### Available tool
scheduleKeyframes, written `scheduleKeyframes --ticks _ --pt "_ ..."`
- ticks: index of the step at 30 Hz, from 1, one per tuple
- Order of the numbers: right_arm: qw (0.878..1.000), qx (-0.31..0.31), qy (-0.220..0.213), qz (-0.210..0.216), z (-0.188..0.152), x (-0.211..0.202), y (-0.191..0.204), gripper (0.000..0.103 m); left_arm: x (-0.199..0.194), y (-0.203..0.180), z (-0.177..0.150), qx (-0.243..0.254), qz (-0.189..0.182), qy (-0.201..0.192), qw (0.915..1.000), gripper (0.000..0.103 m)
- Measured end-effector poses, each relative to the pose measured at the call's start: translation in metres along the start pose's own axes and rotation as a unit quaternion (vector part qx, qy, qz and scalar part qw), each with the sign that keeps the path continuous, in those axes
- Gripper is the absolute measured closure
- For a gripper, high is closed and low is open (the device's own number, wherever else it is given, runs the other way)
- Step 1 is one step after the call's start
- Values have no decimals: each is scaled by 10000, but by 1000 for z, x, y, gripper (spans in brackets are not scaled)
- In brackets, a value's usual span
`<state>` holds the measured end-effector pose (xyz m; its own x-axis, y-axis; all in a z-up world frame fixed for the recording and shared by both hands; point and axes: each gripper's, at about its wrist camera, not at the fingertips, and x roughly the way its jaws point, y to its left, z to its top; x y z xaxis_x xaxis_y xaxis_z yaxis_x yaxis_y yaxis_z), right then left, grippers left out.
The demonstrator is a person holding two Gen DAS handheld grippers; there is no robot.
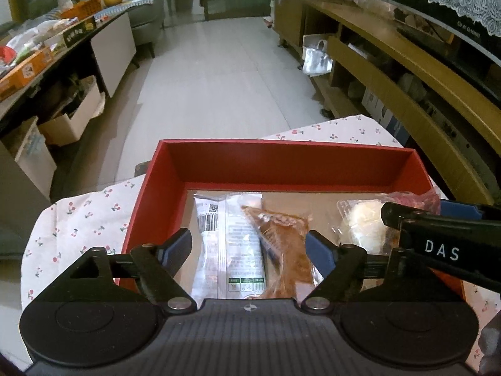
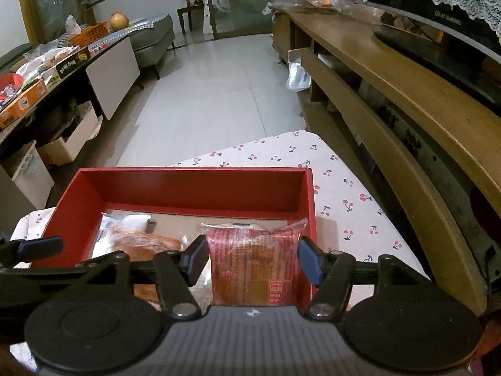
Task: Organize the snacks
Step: 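Carry both snacks into the red box and open both tools, then withdraw both tools from the box toward the remaining snacks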
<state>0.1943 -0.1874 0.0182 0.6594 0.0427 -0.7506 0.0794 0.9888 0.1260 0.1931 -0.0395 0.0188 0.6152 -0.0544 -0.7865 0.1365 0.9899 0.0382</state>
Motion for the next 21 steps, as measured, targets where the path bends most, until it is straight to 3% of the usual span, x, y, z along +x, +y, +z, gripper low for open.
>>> scheduleKeyframes --ticks 13,21 --pt "9994 110 -310 139 4 -24 -4 36 -15 13 -4 -173 -28 -47 9998 18" --pt "9994 16 -213 268 -21 -51 0 36 -39 26 -26 -164 -45 -16 9999 18"
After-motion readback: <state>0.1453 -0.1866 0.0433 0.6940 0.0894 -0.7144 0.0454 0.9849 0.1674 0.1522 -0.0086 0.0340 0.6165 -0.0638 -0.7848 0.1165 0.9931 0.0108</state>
